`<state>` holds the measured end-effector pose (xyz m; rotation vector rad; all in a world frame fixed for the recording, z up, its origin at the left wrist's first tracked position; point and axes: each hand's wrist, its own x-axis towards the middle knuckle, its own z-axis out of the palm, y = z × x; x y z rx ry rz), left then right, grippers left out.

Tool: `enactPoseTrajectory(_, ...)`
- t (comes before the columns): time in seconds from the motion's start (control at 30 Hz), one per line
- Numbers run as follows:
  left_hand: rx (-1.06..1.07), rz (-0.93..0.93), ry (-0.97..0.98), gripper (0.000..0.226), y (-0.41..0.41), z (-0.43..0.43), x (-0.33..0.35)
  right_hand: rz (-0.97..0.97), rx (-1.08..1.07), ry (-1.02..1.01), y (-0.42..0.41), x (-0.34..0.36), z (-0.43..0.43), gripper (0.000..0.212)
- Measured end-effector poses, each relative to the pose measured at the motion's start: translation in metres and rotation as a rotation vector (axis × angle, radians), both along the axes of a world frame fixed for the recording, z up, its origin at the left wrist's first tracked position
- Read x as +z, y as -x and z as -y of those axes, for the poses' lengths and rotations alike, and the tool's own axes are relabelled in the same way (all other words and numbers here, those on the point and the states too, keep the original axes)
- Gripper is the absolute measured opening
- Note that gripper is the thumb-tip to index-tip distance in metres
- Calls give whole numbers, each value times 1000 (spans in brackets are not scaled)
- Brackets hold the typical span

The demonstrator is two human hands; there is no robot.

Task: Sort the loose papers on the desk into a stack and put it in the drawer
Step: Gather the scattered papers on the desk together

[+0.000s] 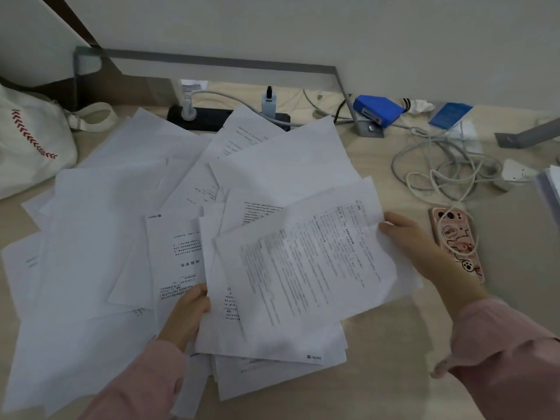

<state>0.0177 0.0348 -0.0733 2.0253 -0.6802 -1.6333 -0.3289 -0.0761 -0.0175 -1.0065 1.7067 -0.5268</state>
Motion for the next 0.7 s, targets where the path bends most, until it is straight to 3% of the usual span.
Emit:
enactPoseTrajectory(0.17,207,-138,-134,25,-1,11,-8,-419,482,105,-33,-8,23,20)
enactPoseTrajectory(0.23,145,-97,-81,25,3,10,-3,-528,618,162,-56,-8,28,32)
enactPoseTrajectory(0.33,15,-17,53,6,12,4,8,-634,744,308,-93,-13,26,35)
enactPoseTrajectory(0.37,-1,-22,75,12,14,2,7,-652,763,365,-104,-17,24,35)
enactPoseTrajectory(0.43,-4,-25,96,25,17,1,5,-641,734,480,-121,-22,21,33)
enactPoseTrajectory(0.57,-2,-30,95,25,19,-1,5,-526,606,705,-124,-29,19,36)
enactPoseTrajectory(0.63,-15,-12,89,22,19,-2,4,-478,327,591,-109,-30,15,38)
enactPoseTrajectory(0.7,-26,6,79,17,19,-1,5,-361,-43,341,-87,-34,3,38)
